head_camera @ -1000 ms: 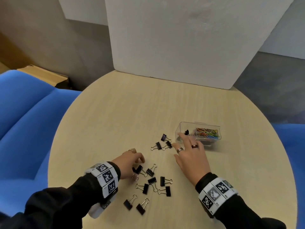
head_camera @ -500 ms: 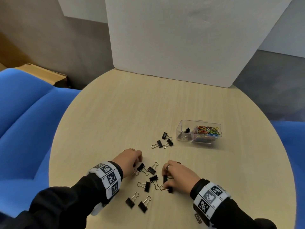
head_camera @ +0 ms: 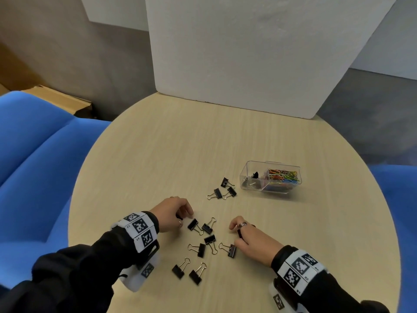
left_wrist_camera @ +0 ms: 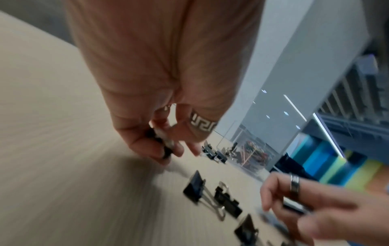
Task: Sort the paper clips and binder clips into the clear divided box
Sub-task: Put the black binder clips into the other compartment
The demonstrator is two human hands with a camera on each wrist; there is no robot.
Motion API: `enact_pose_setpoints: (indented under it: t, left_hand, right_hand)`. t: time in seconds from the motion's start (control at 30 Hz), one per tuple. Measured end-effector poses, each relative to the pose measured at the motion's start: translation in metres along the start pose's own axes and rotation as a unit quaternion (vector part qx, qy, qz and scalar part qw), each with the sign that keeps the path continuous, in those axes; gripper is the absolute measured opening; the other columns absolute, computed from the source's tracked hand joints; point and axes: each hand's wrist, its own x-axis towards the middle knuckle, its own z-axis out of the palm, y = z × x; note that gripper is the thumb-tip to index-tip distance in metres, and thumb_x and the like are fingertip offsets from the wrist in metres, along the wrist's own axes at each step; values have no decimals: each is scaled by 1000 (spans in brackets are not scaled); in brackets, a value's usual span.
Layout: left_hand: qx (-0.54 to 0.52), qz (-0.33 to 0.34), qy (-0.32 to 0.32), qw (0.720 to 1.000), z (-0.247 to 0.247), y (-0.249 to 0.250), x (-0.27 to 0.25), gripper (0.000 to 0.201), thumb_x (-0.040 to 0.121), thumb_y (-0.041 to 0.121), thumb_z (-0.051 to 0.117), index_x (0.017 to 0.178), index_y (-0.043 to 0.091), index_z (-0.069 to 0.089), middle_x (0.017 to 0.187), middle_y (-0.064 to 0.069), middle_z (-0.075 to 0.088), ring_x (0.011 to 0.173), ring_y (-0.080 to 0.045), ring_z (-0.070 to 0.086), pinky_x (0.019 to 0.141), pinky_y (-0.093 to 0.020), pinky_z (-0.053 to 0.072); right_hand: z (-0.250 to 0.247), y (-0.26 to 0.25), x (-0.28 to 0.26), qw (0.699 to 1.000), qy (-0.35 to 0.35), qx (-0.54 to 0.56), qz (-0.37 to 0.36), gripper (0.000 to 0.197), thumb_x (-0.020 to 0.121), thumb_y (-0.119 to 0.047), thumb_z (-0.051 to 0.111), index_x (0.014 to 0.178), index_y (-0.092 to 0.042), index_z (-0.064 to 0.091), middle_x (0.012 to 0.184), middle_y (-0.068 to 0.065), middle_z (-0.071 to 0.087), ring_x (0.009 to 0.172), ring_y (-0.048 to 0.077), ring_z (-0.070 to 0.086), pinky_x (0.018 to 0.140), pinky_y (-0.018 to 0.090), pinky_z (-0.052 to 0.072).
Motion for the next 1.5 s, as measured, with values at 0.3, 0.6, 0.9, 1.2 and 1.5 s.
enact_pose_setpoints:
  t: [0.3,0.6,0.9,1.2,1.5]
  left_hand:
    - [-211,-38,30,976,15,-2,3,34,88,-4,33,89,15,61,95,-7,62,84,-17,55,64,-20,41]
    - [78,35,36,996,33,7,3,36,82,26,66,115,23,52,108,6,36,98,-11,48,89,-21,42]
    - [148,20,-3,989,25,10,1,26,92,19,50,117,14,47,111,-1,42,92,-15,49,82,-19,37]
    - [-43,-24,35,998,1,-2,-8,3,94,14,44,90,14,45,86,4,54,71,-11,50,61,-19,39]
    - [-509,-85,43,855,-19,2,-11,22,96,12,39,83,4,55,69,-10,54,48,-14,56,40,-21,44]
  right_hand:
    - [19,9,-4,999,29,-41,-1,30,80,-39,63,93,-24,41,99,-7,43,86,11,45,74,19,37]
    - [18,9,-6,995,58,81,-6,22,85,-18,56,93,-18,35,77,-6,48,62,5,45,58,15,39]
    - [9,-14,20,993,72,82,-33,24,92,-13,40,107,-28,30,82,3,50,64,14,45,60,26,37]
    - [-5,-37,40,995,59,57,-48,10,91,-19,41,93,-24,49,66,-9,46,56,8,40,59,27,38]
    - [-18,-42,57,978,-58,-188,-74,42,79,-33,65,118,-28,49,113,0,59,99,19,56,78,32,47]
